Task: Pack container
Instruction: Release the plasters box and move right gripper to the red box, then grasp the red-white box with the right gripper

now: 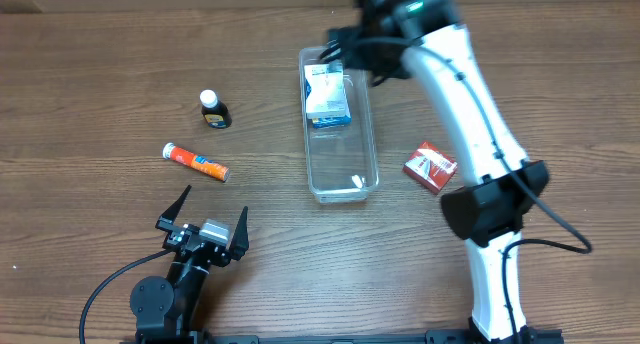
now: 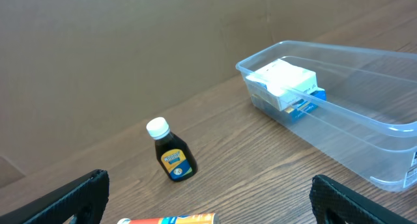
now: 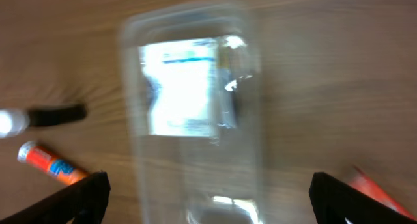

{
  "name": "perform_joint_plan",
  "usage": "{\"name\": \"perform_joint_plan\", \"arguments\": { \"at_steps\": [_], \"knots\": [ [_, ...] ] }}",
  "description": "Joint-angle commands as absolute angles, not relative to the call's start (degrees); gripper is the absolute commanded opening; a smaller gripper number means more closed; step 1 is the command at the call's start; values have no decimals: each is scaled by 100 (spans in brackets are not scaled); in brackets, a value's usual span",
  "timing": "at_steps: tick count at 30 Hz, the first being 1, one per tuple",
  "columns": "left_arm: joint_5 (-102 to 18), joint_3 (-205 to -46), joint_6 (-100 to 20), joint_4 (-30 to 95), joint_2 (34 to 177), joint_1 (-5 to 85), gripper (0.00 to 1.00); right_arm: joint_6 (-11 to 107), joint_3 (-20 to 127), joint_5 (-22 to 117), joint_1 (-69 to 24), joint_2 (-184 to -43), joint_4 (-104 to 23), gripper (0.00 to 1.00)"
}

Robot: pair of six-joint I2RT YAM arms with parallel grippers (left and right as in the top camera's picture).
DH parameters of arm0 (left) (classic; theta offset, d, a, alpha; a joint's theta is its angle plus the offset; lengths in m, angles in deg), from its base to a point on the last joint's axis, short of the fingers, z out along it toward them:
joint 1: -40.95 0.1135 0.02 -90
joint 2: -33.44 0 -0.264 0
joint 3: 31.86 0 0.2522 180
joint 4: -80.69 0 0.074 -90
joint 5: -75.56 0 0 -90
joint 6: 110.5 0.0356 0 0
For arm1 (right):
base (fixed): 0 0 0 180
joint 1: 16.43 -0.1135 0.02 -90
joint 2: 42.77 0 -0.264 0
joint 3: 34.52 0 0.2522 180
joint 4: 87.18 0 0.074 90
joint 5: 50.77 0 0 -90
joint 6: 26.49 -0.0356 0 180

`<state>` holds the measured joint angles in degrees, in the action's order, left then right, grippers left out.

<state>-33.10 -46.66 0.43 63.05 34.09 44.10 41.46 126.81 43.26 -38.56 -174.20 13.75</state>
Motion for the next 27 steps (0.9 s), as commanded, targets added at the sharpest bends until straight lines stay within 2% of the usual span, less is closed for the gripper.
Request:
{"name": "perform_joint_plan", "arguments": {
  "at_steps": [1, 5, 8, 13, 17, 19, 22, 27],
  "knots": [
    [-3292, -4644, -36, 6307, 3372, 4456, 100, 3023, 12890, 4366, -2774, -17405, 2210, 100],
    [-3292, -4644, -36, 6307, 3372, 4456, 100, 3618, 12814, 5220, -1946, -17403, 2365, 100],
    [-3292, -4644, -36, 6307, 3372, 4458, 100, 4127, 12707, 5238, -1784, -17294, 2368, 100],
    [-3292, -4644, -36, 6307, 3372, 4458, 100, 4472, 10914, 4149, -1773, -16076, 2365, 100],
    [-3292, -4644, -36, 6307, 3372, 4458, 100, 4002, 9474, 3782, -1740, -15519, 2346, 100],
    [-3292, -4644, -36, 6307, 3372, 4458, 100, 3753, 8587, 3531, -1743, -15517, 2027, 100],
    [-3292, -4644, -38, 6307, 3372, 4458, 100, 4022, 7393, 3561, -1756, -15517, 1192, 100],
    [-3292, -4644, -36, 6307, 3372, 4458, 100, 5637, 6582, 3998, -1832, -15517, 162, 100]
  ]
}}
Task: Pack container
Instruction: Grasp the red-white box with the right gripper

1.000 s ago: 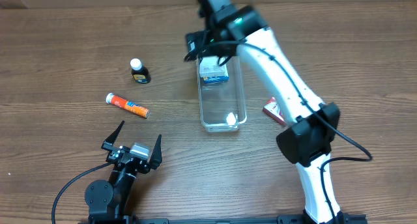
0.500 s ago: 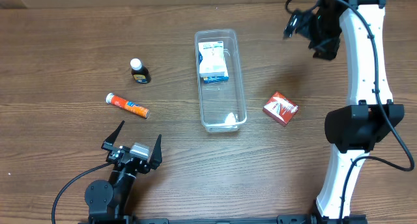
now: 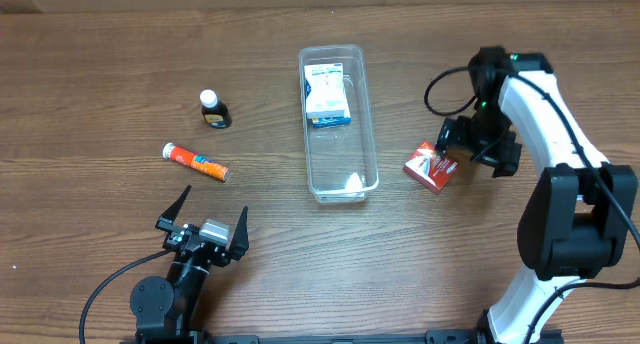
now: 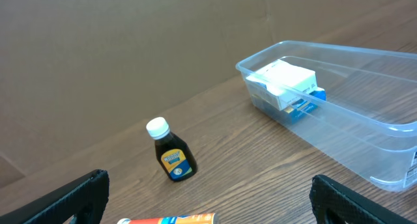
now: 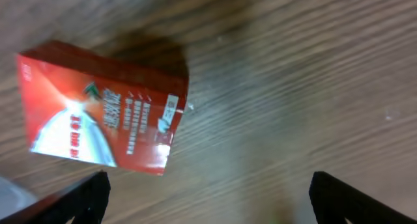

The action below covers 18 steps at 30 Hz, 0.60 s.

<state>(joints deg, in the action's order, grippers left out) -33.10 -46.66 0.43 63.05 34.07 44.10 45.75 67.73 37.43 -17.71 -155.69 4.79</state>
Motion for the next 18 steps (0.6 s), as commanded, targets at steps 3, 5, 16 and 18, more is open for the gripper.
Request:
{"name": "perform_joint_plan", "arguments": {
  "at_steps": [3, 5, 16, 18],
  "knots": [
    [-3292, -4644, -36, 6307, 3372, 4458, 100, 6441, 6399, 4154, -1913, -15517, -583, 100],
    [-3292, -4644, -36, 6307, 3372, 4458, 100, 6745, 6394, 4193, -1959, -15519, -760, 100],
    [-3292, -4644, -36, 6307, 3372, 4458, 100, 8804, 6333, 4405, -2239, -15858, -878, 100],
    [-3292, -4644, -38, 6307, 3372, 4458, 100, 8918, 6182, 4409, -2239, -15906, -865, 100]
  ]
}}
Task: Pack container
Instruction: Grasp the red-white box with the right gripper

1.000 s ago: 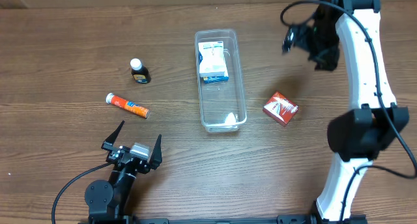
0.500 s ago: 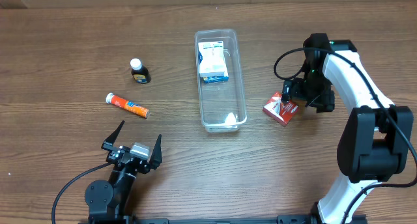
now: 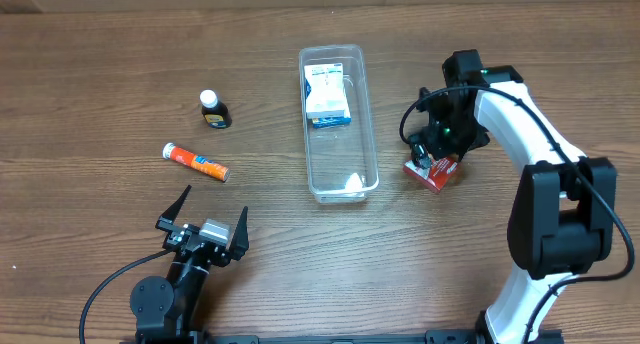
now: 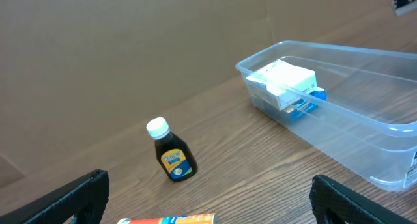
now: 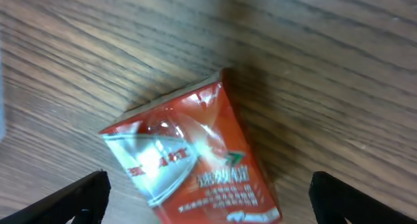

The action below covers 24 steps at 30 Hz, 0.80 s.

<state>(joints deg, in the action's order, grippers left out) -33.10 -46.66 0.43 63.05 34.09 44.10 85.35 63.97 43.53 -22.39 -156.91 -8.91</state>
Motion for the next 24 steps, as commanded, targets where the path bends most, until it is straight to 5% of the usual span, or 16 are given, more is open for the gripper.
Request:
{"name": "perform_joint_plan", "arguments": {
  "at_steps": [1, 8, 14, 24],
  "knots": [
    [-3292, -4644, -36, 6307, 3372, 4458, 100, 9016, 6032, 4407, -2239, -15908, -874, 100],
    [-3292, -4644, -38, 6307, 3372, 4458, 100, 9049, 5804, 4407, -2239, -15908, -983, 100],
    [-3292, -4644, -38, 6307, 3372, 4458, 100, 7390, 5804, 4403, -2239, -15908, -1927, 99],
    [-3292, -4644, -38, 6307, 3372, 4456, 100, 5982, 5804, 4407, -2237, -15906, -1401, 100]
  ]
}}
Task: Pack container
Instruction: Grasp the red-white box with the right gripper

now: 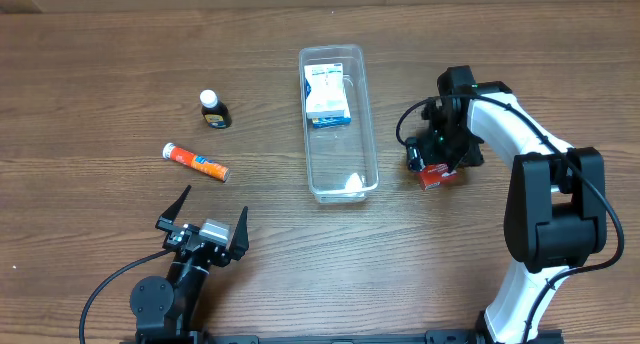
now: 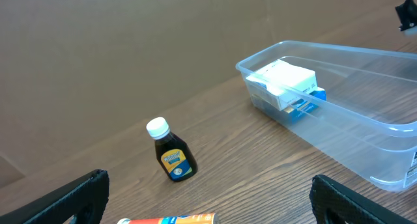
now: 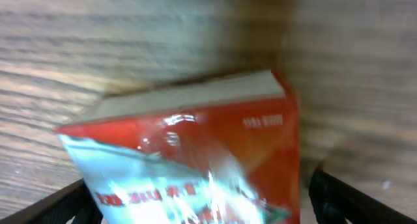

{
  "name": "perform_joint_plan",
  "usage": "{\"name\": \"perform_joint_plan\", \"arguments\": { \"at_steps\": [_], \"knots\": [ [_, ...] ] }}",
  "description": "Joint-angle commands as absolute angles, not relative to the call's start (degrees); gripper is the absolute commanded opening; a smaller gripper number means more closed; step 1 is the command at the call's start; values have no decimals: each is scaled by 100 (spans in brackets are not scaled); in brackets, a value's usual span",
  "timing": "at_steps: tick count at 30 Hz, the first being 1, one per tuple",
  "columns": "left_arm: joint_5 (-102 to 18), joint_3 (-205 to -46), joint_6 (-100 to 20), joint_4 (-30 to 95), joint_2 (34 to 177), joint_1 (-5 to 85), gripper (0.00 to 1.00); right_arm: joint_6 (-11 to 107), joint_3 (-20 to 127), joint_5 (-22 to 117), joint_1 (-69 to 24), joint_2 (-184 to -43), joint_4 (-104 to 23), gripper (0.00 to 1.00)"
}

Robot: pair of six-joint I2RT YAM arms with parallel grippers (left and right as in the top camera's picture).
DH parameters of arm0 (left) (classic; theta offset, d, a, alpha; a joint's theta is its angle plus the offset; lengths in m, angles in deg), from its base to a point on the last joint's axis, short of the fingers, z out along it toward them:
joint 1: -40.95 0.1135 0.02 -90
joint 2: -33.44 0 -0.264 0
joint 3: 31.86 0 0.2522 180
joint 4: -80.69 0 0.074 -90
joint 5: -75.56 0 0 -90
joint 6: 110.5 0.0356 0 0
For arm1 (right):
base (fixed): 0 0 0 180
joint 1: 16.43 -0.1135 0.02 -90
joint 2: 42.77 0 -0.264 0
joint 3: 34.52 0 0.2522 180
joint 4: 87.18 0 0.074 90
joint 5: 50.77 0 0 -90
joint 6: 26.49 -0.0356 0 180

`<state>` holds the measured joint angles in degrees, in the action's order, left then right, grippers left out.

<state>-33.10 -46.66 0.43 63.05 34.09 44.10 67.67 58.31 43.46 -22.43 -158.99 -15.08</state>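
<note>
A clear plastic container (image 1: 341, 174) lies lengthwise mid-table, with a blue and white box (image 1: 327, 94) at its far end; the same box (image 2: 284, 81) shows through the container wall (image 2: 365, 146) in the left wrist view. A red box (image 1: 438, 175) lies on the table right of the container. My right gripper (image 1: 438, 156) is low over it, open. The red box (image 3: 195, 159) fills the space between the two fingers (image 3: 335, 195), blurred. My left gripper (image 1: 205, 216) rests open near the front edge, nothing between its fingers (image 2: 71, 198).
A small dark bottle with a white cap (image 1: 213, 109) stands left of the container, also seen as the bottle (image 2: 171, 158). An orange tube (image 1: 196, 162) lies in front of it; the tube's top (image 2: 171, 219) shows at the left wrist view's bottom edge. Bare wood table (image 1: 100, 64).
My right gripper has come lower and closer onto the red box, which now fills the right wrist view between the open fingers. The left arm and the other objects have not moved.
My right gripper was open over the far end of the container, above the blue and white box. Then it was to the right of the red box, then over it, and now low with the box between its fingers. The left arm stayed still.
</note>
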Motion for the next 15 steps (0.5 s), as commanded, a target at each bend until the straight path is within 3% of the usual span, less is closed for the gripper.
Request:
{"name": "perform_joint_plan", "arguments": {
  "at_steps": [1, 8, 9, 11, 15],
  "knots": [
    [-3292, -4644, -36, 6307, 3372, 4456, 100, 5757, 5804, 4412, -2237, -15908, -1350, 100],
    [-3292, -4644, -38, 6307, 3372, 4458, 100, 5773, 5804, 4051, -2237, -15906, -1932, 100],
    [-3292, -4644, -36, 6307, 3372, 4458, 100, 5786, 5804, 3966, -2237, -15908, -2006, 96],
    [-3292, -4644, -36, 6307, 3372, 4458, 100, 5906, 5804, 3850, -2237, -15906, -2056, 76],
    [-3292, -4644, -36, 6307, 3372, 4458, 100, 5873, 5826, 3845, -2237, -15906, -1964, 66]
  ]
}}
